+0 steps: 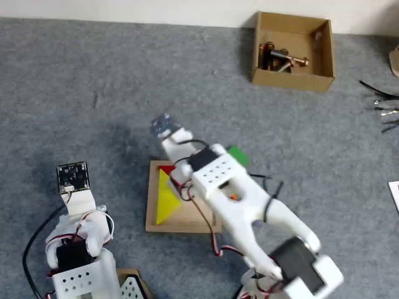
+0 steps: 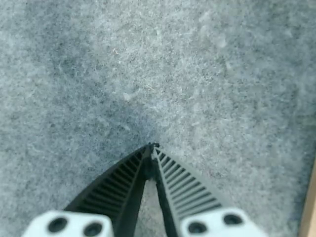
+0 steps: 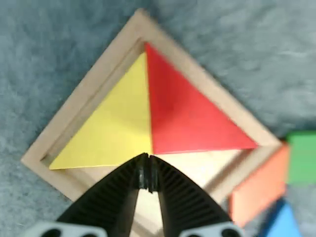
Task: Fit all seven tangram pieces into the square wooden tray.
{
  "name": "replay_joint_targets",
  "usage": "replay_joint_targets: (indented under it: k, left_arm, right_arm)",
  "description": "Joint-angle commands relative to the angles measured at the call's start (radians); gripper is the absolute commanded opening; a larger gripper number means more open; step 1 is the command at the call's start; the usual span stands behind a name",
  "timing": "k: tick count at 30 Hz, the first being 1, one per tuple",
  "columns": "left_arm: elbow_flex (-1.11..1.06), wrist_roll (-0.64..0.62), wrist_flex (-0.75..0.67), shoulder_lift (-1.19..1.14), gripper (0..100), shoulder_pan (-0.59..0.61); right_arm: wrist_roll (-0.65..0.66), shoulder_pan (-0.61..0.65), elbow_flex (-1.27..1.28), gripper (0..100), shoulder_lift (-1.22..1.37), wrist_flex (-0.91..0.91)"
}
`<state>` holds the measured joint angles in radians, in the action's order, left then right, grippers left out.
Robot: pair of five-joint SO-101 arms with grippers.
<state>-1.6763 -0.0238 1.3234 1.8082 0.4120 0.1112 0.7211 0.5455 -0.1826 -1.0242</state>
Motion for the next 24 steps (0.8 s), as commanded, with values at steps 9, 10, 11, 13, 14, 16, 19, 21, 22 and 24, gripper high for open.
replay_joint_targets:
  k: [9,10,11,13,14,16,19,21,22,24]
  left_arm:
    - [-0.019,-0.011,0.003,0.005,1,0.013]
    - [-0.019,-0.011,0.003,0.005,1,0.013]
    - [-0.019,-0.011,0.003,0.005,1,0.013]
    - [-0.019,-0.011,0.003,0.005,1,0.013]
    - [-0.019,-0.011,0.003,0.005,1,0.013]
    - [-0.019,-0.011,0.003,0.005,1,0.013]
    - [-0.019,-0.011,0.003,0.005,1,0.013]
    - [-0.019,-0.011,0.003,0.005,1,0.013]
    - [-0.019,-0.011,0.003,0.005,1,0.013]
    - [-0.019,-0.011,0.003,0.005,1,0.013]
  right_arm:
    - [0.002,0.016,0.183,0.4,-0.17,0.101]
    - [0.002,0.021,0.208,0.4,-0.166,0.113]
    - [0.002,0.024,0.226,0.4,-0.163,0.116]
    - [-0.002,0.024,0.251,0.4,-0.154,0.122]
    - [-0.002,0.024,0.255,0.4,-0.147,0.13]
    - [-0.003,0.025,0.255,0.4,-0.127,0.16]
    - [-0.003,0.048,0.255,0.4,-0.079,0.219]
    - [-0.003,0.068,0.254,0.4,-0.042,0.242]
    - [-0.005,0.079,0.254,0.4,-0.022,0.248]
    - [-0.005,0.099,0.254,0.4,0.021,0.246]
